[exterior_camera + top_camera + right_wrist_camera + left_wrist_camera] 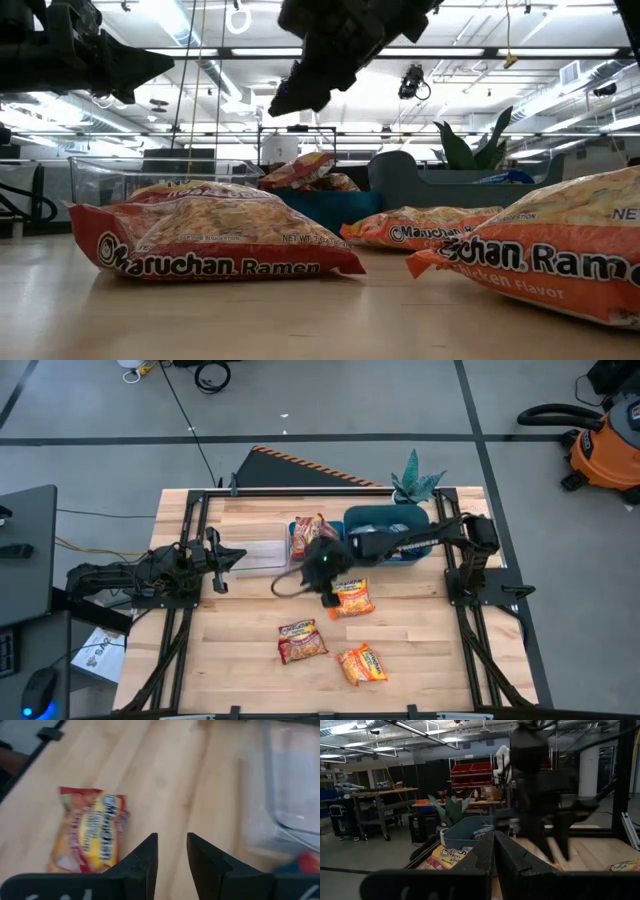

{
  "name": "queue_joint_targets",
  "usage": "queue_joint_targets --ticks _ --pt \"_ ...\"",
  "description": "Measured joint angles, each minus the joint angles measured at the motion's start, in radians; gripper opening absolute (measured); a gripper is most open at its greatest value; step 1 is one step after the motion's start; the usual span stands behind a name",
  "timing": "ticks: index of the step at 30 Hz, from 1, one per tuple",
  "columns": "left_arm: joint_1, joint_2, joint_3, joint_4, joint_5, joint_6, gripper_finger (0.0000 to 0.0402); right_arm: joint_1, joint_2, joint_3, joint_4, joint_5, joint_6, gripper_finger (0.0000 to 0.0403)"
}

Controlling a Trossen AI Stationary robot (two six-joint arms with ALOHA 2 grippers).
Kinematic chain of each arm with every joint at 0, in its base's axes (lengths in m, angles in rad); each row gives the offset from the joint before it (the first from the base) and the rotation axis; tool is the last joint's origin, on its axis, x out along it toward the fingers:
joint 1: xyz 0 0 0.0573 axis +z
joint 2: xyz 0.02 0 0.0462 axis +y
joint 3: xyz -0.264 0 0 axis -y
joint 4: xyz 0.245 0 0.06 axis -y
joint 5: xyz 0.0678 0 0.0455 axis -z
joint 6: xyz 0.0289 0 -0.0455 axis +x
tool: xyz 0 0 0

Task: Sort Maruchan noodles
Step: Put the red bag into the left blue bin

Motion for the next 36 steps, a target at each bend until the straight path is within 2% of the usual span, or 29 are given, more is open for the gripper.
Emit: queue_joint_targets --ticks 11,14,22,36 --pt "0.000 0.000 0.000 0.005 0.000 0.000 0.0018 0.138 0.114 0.001 0.032 0.026 0.006 0.0110" --pt "0.000 0.000 0.000 0.002 0.000 0.000 0.0018 0.152 0.160 0.000 0.013 0.064 -0.003 0.0110" --pt "0.000 0.000 0.000 0.001 0.000 0.000 0.0018 0.149 0.195 0.000 -0.051 0.055 -0.030 0.0113" --pt "0.000 0.000 0.000 0.003 0.000 0.000 0.0018 0.149 0.212 -0.001 -0.057 0.052 -0.077 0.0210"
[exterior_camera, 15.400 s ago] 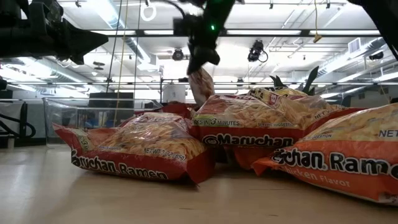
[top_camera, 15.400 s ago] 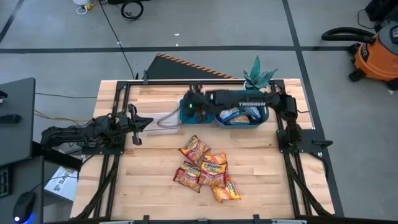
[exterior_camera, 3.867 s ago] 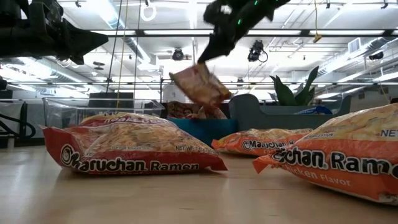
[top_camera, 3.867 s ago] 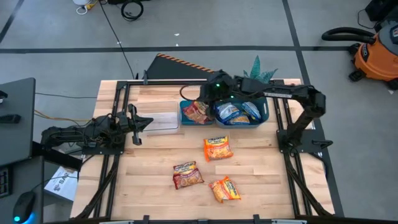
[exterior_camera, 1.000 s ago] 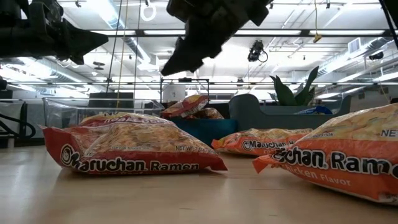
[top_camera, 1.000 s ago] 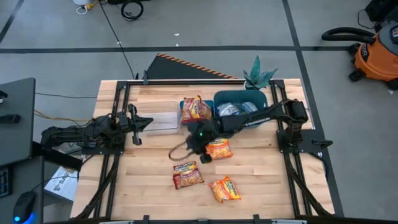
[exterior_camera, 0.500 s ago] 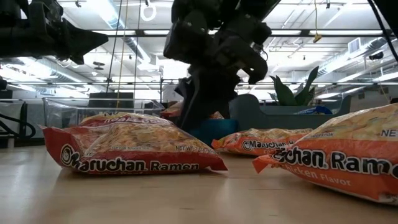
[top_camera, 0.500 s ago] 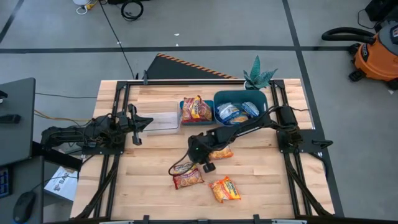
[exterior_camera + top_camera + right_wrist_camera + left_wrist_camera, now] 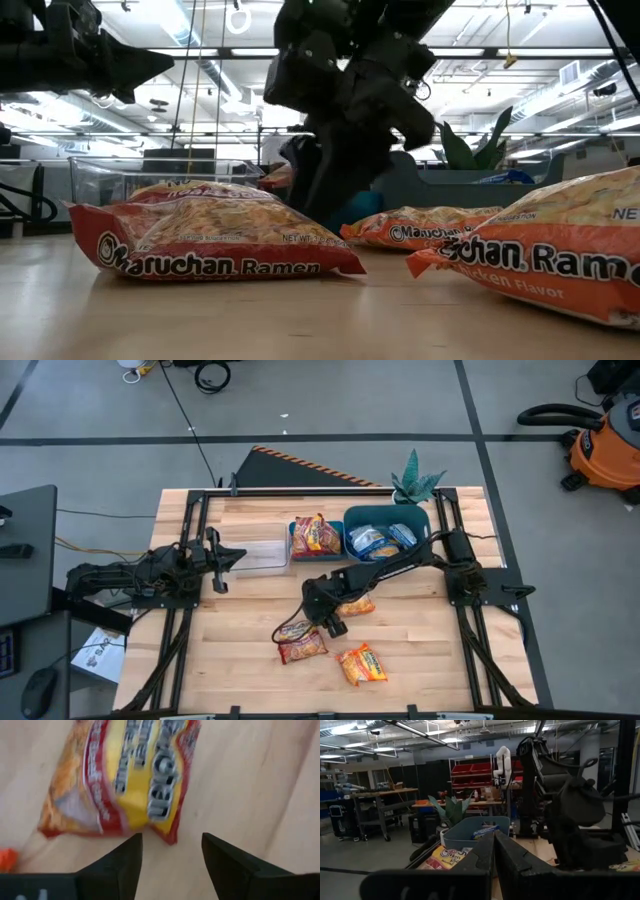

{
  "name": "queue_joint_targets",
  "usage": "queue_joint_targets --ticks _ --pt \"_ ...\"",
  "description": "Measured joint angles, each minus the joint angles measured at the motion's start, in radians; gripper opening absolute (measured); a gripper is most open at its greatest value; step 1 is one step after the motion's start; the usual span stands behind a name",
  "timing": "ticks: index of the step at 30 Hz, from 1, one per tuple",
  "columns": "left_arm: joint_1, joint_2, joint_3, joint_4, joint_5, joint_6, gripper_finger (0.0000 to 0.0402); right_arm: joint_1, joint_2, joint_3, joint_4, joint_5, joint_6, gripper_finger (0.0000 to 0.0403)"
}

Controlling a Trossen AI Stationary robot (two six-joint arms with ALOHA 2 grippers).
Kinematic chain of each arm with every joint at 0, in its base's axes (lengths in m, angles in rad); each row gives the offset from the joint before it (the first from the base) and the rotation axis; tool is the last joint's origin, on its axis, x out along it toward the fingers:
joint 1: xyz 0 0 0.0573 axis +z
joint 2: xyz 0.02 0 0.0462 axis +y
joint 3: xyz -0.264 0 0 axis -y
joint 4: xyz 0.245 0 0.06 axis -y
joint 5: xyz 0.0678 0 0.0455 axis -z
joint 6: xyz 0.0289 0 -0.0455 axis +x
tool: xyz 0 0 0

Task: Sort Maruchan noodles
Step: Put the red bag into the left blue bin

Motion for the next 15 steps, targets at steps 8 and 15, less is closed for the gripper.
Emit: queue_joint_targets --ticks 8,15 --pt "0.000 0.004 0.000 0.006 0.000 0.000 0.0018 0.012 0.031 -0.006 0.041 -0.017 -0.103 0.0194" --pt "0.000 0.013 0.000 -0.001 -0.001 0.000 0.0018 0.012 0.031 -0.007 0.052 -0.023 -0.114 0.0138"
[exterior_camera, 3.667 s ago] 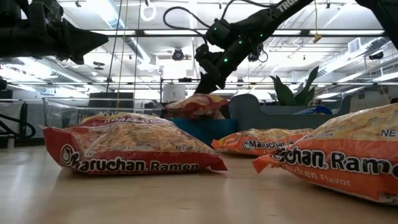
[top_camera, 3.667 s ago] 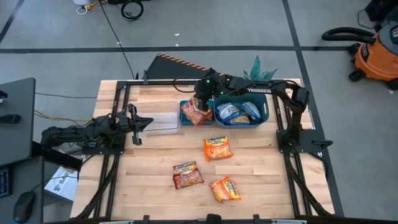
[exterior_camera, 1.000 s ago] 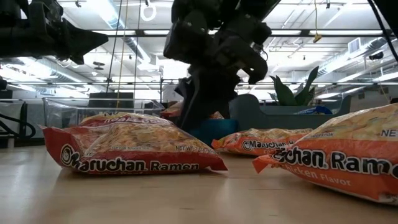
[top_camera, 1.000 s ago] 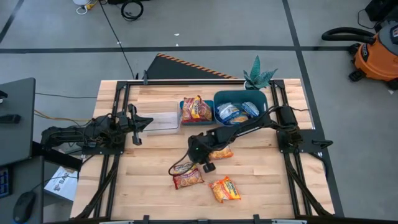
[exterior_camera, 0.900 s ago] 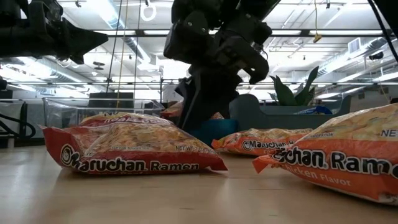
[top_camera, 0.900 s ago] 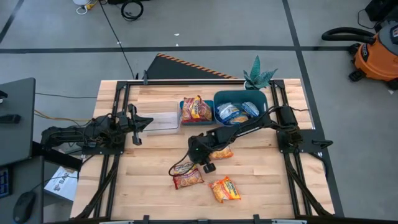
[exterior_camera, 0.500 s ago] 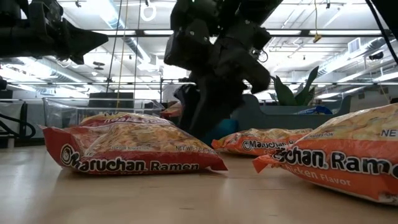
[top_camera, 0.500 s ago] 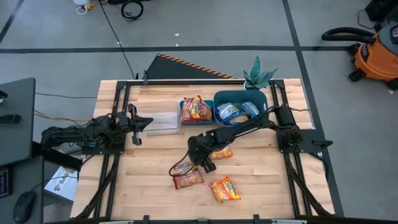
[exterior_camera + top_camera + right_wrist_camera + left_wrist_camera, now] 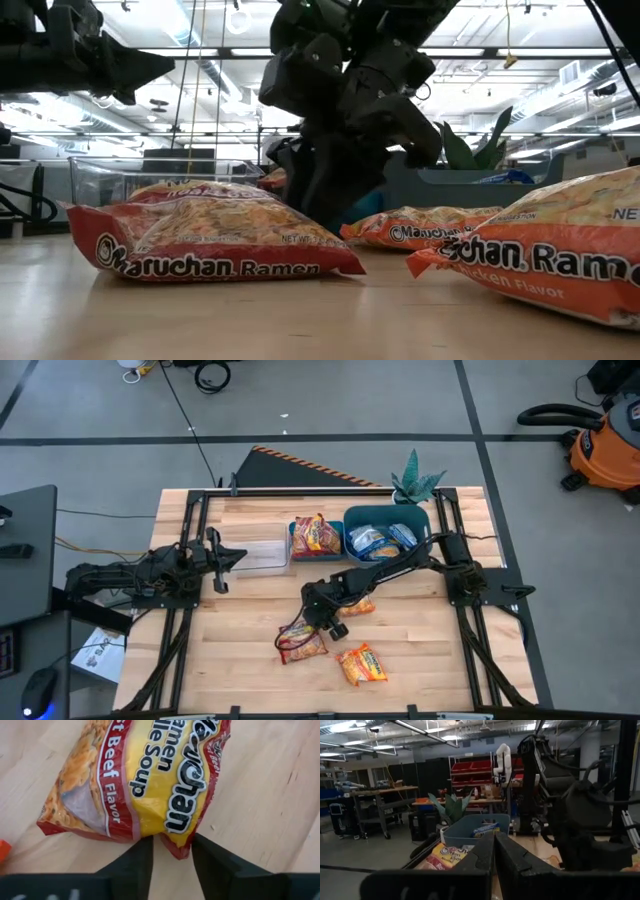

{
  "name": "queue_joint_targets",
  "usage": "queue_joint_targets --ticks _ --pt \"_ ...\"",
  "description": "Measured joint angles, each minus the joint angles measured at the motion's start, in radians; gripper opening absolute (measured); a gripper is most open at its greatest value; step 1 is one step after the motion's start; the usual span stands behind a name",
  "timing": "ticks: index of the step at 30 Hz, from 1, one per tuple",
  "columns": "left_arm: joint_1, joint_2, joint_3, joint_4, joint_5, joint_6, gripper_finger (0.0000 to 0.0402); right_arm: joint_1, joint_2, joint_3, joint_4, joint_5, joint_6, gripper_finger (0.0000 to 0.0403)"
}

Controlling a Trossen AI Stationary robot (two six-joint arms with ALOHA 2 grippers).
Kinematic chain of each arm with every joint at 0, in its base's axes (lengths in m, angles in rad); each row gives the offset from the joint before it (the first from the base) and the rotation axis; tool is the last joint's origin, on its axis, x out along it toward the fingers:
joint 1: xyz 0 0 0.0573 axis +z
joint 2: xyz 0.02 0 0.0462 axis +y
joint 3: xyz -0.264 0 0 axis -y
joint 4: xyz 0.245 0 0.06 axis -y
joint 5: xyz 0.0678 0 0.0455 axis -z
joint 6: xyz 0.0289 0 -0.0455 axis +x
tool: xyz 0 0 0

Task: Sort Maruchan noodles
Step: Put the red bag into the left blue bin

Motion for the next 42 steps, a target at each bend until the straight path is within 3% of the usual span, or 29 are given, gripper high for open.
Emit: queue_joint_targets --ticks 10,20,38,42 --pt "0.000 0.000 0.000 -0.001 0.000 0.000 0.0018 0.000 0.000 0.000 0.003 -0.002 -0.005 0.0011" --pt "0.000 0.000 0.000 -0.001 0.000 0.000 0.0018 -0.016 -0.047 0.005 -0.068 0.166 0.003 0.0007" --pt "0.000 0.000 0.000 -0.001 0.000 0.000 0.0018 -0.080 -0.376 0.006 -0.094 0.667 -0.002 0.0006" --pt "0.000 0.000 0.000 -0.001 0.000 0.000 0.0018 -0.121 -0.438 0.007 -0.076 0.718 0.000 0.0006"
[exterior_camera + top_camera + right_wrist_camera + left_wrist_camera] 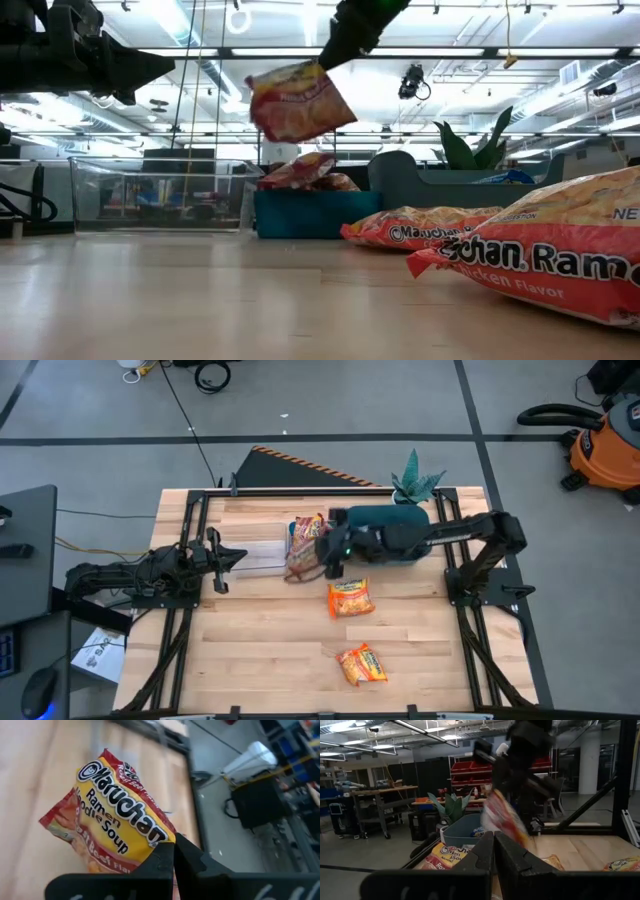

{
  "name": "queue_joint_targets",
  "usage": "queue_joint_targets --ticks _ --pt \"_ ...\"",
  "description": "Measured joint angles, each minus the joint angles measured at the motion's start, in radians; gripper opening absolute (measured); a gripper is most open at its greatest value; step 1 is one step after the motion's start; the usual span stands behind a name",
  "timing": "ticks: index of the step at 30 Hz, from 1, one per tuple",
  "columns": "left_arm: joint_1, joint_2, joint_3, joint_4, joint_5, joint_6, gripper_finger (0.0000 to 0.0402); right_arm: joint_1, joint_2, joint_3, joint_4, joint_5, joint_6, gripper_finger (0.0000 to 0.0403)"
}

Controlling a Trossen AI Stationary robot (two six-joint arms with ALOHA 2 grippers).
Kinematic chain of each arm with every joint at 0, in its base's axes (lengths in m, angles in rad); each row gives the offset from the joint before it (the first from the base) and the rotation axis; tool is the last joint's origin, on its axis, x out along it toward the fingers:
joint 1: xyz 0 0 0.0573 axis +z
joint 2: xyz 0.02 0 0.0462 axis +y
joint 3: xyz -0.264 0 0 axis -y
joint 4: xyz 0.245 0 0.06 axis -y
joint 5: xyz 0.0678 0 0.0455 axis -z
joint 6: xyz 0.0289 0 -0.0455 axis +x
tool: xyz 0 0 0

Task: Sort Maruchan noodles
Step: Put the red bag into the left blue bin

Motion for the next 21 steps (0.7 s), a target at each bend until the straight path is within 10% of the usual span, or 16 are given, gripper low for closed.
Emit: queue_joint_targets --ticks 21 --pt "0.000 0.000 0.000 -0.001 0.000 0.000 0.0018 -0.369 0.069 -0.010 -0.020 -0.361 0.159 0.0010"
